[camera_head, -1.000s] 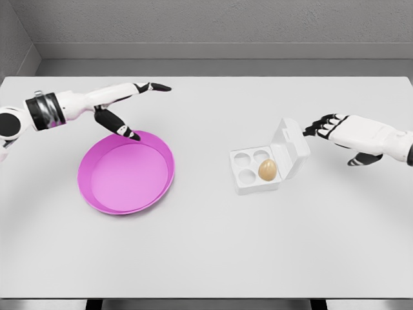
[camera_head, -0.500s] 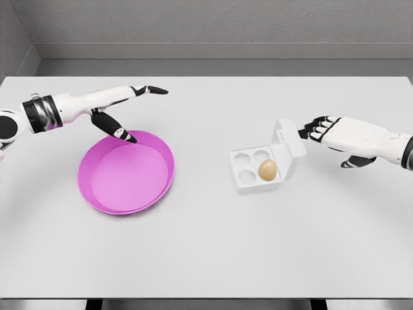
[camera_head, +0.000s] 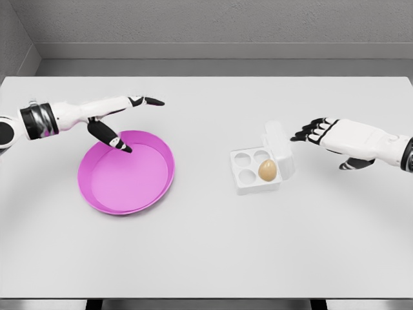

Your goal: Pack egg into the box and close the box lid

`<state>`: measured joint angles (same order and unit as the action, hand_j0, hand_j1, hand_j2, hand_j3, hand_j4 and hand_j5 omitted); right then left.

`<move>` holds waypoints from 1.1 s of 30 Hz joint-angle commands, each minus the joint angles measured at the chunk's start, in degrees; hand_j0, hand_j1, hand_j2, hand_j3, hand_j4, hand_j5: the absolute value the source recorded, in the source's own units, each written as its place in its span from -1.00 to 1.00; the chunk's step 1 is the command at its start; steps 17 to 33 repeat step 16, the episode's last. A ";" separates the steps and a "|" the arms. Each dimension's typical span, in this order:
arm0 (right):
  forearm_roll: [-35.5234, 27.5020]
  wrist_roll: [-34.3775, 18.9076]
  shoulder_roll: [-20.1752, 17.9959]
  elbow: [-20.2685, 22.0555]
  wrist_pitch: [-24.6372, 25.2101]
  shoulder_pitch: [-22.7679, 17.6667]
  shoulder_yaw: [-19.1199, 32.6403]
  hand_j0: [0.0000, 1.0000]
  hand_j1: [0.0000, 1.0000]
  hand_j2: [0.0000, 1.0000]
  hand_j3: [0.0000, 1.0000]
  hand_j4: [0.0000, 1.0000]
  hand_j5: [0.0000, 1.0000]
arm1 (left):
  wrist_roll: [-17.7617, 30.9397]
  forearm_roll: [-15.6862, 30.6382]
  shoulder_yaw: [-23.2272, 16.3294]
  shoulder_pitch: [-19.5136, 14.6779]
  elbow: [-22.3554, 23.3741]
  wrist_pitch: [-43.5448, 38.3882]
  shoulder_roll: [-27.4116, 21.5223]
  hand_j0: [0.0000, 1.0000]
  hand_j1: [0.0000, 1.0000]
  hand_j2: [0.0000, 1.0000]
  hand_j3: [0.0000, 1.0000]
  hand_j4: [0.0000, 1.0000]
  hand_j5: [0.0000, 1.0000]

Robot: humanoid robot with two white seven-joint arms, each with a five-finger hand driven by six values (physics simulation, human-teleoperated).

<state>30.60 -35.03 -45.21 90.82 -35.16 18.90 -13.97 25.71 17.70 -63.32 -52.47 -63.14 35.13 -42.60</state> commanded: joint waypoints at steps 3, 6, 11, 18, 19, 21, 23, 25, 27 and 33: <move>-0.36 0.03 0.04 1.02 0.16 -0.44 -0.01 1.00 1.00 1.00 1.00 1.00 1.00 | 2.59 0.50 3.12 0.09 -0.06 -0.13 -0.11 1.00 1.00 1.00 1.00 1.00 1.00; -0.36 0.03 0.04 1.02 0.16 -0.44 -0.01 1.00 1.00 1.00 1.00 1.00 1.00 | 2.59 0.50 3.20 0.09 0.03 -0.13 -0.20 1.00 1.00 1.00 1.00 1.00 1.00; -0.36 0.03 0.13 2.87 0.16 -1.93 -0.01 1.00 1.00 1.00 1.00 1.00 1.00 | 2.59 0.58 3.38 0.09 -0.06 -0.13 -0.90 1.00 1.00 1.00 1.00 1.00 1.00; -0.36 0.03 -1.10 1.81 0.16 -1.93 1.57 1.00 1.00 1.00 1.00 1.00 1.00 | 2.59 0.58 3.38 0.18 0.03 -0.13 -1.17 1.00 1.00 1.00 1.00 1.00 1.00; -0.36 0.03 -1.10 1.81 0.16 -1.93 1.57 1.00 1.00 1.00 1.00 1.00 1.00 | 2.59 0.58 3.38 0.18 0.03 -0.13 -1.17 1.00 1.00 1.00 1.00 1.00 1.00; -0.36 0.03 -1.10 1.81 0.16 -1.93 1.57 1.00 1.00 1.00 1.00 1.00 1.00 | 2.59 0.58 3.38 0.18 0.03 -0.13 -1.17 1.00 1.00 1.00 1.00 1.00 1.00; -0.36 0.03 -1.10 1.81 0.16 -1.93 1.57 1.00 1.00 1.00 1.00 1.00 1.00 | 2.59 0.58 3.38 0.18 0.03 -0.13 -1.17 1.00 1.00 1.00 1.00 1.00 1.00; -0.36 0.03 -1.10 1.81 0.16 -1.93 1.57 1.00 1.00 1.00 1.00 1.00 1.00 | 2.59 0.58 3.38 0.18 0.03 -0.13 -1.17 1.00 1.00 1.00 1.00 1.00 1.00; -0.36 0.03 -1.10 1.81 0.16 -1.93 1.57 1.00 1.00 1.00 1.00 1.00 1.00 | 2.59 0.58 3.38 0.18 0.03 -0.13 -1.17 1.00 1.00 1.00 1.00 1.00 1.00; -0.36 0.03 -1.10 1.81 0.16 -1.93 1.57 1.00 1.00 1.00 1.00 1.00 1.00 | 2.59 0.58 3.38 0.18 0.03 -0.13 -1.17 1.00 1.00 1.00 1.00 1.00 1.00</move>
